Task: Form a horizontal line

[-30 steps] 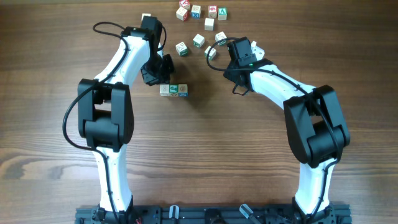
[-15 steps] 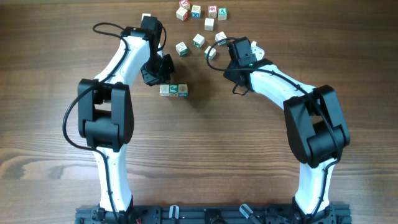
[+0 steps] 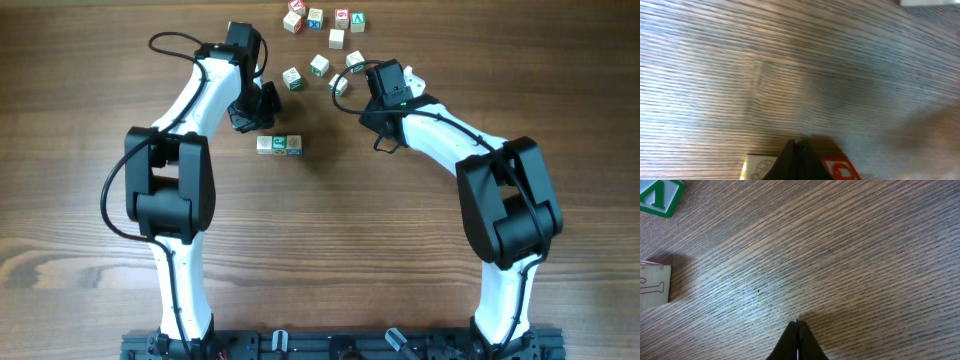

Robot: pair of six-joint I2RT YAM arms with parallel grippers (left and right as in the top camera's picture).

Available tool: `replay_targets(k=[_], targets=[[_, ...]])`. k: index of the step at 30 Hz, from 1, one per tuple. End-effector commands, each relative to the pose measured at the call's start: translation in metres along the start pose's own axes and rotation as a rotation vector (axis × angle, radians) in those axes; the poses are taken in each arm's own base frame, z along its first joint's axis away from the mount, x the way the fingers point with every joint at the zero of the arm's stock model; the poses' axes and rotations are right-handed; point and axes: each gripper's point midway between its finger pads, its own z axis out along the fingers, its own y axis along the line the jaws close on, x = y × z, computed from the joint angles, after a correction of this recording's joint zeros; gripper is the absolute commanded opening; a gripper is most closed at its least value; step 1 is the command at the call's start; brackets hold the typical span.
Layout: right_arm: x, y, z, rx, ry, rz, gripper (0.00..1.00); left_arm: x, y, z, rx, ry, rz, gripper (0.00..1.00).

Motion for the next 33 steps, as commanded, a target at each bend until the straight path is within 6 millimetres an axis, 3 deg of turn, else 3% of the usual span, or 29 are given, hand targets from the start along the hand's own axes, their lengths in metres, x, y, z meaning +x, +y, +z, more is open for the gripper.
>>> replay_targets(k=[1, 5, 11, 16, 19, 26, 33], targets=[[0.025, -0.029, 0.019, 0.075, 0.076, -0.007, 0.05, -0.013, 0.036, 0.002, -0.1, -0.029, -0.088, 0.04], [0.041, -0.012, 0.017, -0.027, 0.168, -0.059, 0.04, -0.023, 0.069, -0.005, -0.117, -0.028, -0.183, 0.04], [0.081, 0.036, -0.004, -0.338, 0.405, -0.158, 0.04, -0.028, 0.119, -0.017, -0.083, 0.021, -0.33, 0.04], [0.094, 0.047, -0.015, -0.422, 0.487, -0.15, 0.04, -0.026, 0.141, -0.023, -0.09, 0.045, -0.389, 0.04], [0.099, 0.05, -0.019, -0.444, 0.518, -0.147, 0.04, -0.022, 0.142, -0.023, -0.091, 0.059, -0.387, 0.04], [0.114, 0.065, -0.028, -0.496, 0.55, -0.182, 0.05, -0.014, 0.121, -0.02, -0.064, 0.089, -0.347, 0.04], [0.115, 0.08, -0.027, -0.515, 0.493, -0.224, 0.04, -0.006, 0.099, -0.015, -0.05, 0.109, -0.252, 0.04]])
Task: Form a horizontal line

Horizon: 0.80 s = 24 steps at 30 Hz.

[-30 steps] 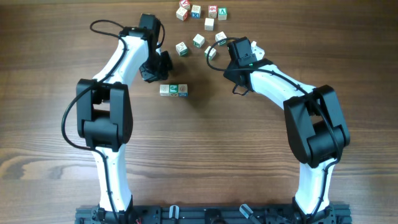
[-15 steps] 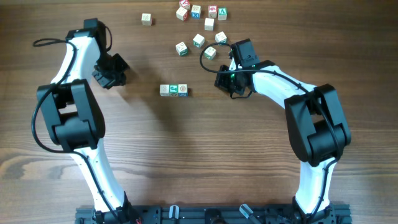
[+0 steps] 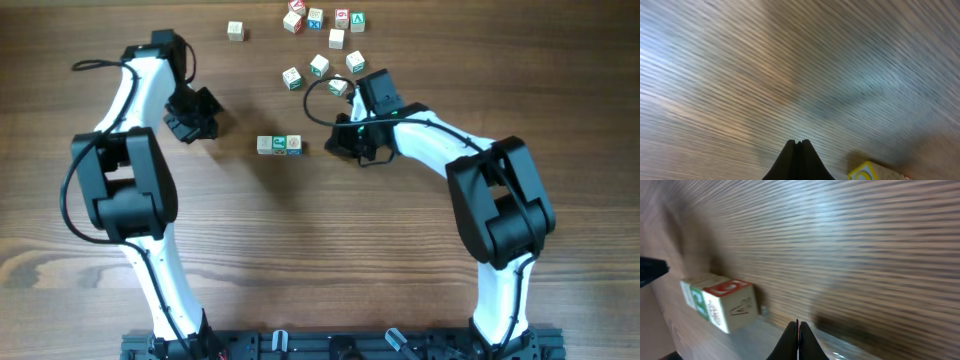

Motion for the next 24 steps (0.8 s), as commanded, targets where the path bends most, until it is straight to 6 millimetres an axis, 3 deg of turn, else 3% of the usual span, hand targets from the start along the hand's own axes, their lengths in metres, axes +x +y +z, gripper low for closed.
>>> replay_targets(k=[1, 24], targets=[[0.007, -0.002, 0.012, 0.001, 0.014, -0.024, 0.05, 0.01, -0.012, 0.008, 0.012, 0.034, 0.073, 0.04], [0.019, 0.029, 0.026, -0.05, 0.008, -0.091, 0.05, 0.014, -0.017, 0.009, 0.01, 0.035, 0.088, 0.04]])
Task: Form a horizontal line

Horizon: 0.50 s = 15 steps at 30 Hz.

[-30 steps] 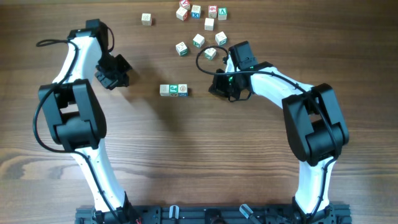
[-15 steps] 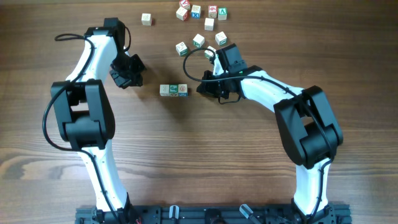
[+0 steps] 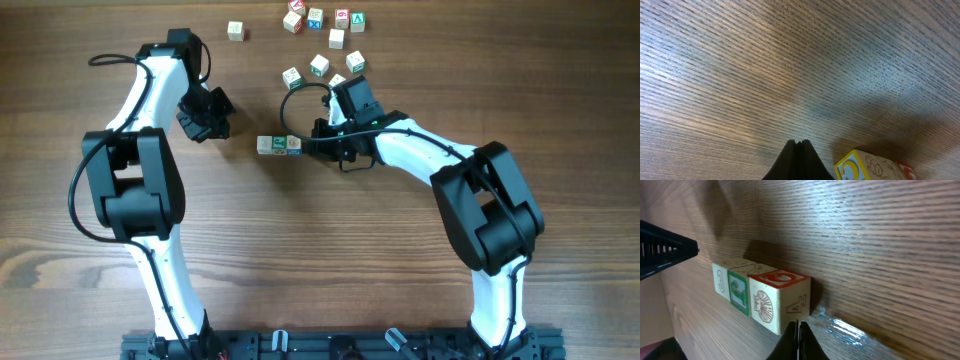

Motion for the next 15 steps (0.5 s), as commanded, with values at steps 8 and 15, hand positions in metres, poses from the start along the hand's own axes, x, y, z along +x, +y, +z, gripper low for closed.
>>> replay_targets(k=[8, 15], targets=[[0.001, -0.017, 0.01, 0.067, -0.022, 0.008, 0.05, 0.002, -0.001, 0.006, 0.003, 0.021, 0.021, 0.04], [0.009, -0.005, 0.017, 0.054, -0.012, -0.024, 0.05, 0.002, 0.0, 0.006, 0.003, 0.021, 0.021, 0.04]])
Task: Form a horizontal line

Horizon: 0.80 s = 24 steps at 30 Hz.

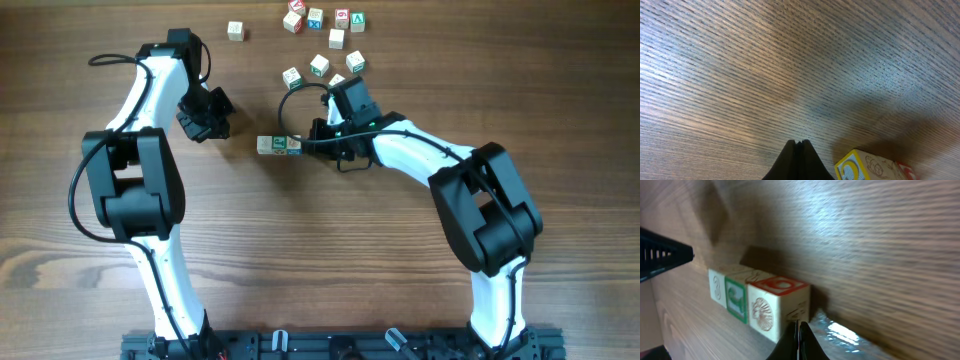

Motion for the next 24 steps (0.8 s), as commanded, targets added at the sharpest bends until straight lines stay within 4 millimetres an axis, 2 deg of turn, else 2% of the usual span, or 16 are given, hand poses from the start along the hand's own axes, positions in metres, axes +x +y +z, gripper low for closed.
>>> replay_targets(k=[1, 24], targets=[[0.0104, -0.0052, 0.0127, 0.02, 0.017, -0.004, 0.05, 0.0019, -0.0005, 0.0061, 0.003, 0.021, 0.021, 0.04], [0.0078, -0.009, 0.0125, 0.041, 0.002, -0.004, 0.04, 0.0029, -0.0018, 0.0064, 0.002, 0.022, 0.024, 0.04]])
